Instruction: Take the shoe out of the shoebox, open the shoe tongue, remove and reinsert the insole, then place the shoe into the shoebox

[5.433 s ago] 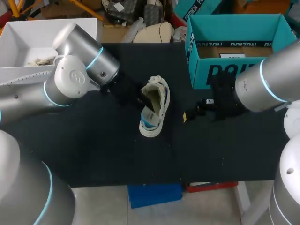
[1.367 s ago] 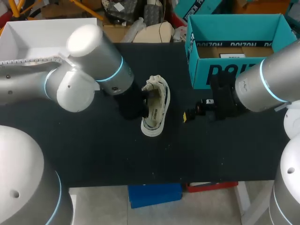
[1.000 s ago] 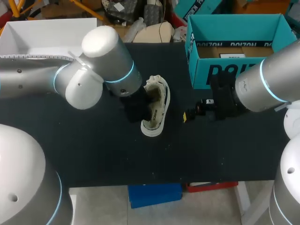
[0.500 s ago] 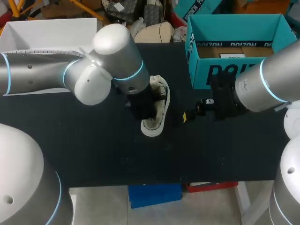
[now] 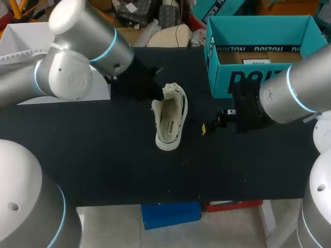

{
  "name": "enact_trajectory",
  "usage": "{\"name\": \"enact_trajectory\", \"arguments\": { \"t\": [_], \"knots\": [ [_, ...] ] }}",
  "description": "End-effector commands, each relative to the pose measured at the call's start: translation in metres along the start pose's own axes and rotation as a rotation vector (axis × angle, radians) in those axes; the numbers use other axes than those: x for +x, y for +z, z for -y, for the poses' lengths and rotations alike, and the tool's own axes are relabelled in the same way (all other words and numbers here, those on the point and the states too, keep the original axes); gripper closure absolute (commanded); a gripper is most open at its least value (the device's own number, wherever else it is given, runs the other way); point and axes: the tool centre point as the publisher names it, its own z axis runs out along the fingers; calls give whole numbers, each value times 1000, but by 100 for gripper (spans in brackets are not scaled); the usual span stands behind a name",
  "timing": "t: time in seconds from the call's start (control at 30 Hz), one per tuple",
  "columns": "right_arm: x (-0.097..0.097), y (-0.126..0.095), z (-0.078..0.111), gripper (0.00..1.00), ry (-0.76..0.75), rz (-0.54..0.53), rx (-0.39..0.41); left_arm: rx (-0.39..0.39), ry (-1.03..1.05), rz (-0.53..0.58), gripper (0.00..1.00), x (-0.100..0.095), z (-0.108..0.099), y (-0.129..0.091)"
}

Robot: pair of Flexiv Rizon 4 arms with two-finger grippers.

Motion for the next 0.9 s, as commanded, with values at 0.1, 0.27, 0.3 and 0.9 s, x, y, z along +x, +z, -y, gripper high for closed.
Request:
{"name": "enact_trajectory", "arguments": {
  "t": [0.1,0.27,0.3,0.9],
  "knots": [
    [1,0,0,0,1,3,0,-175,-302,168,100,-11,-27,3],
    [1,0,0,0,1,3,0,-230,-320,131,100,-27,-49,20],
    [1,0,0,0,1,3,0,-213,-318,141,100,-32,-51,24],
    [1,0,0,0,1,3,0,-144,-340,-95,100,17,-25,72]
  ]
}}
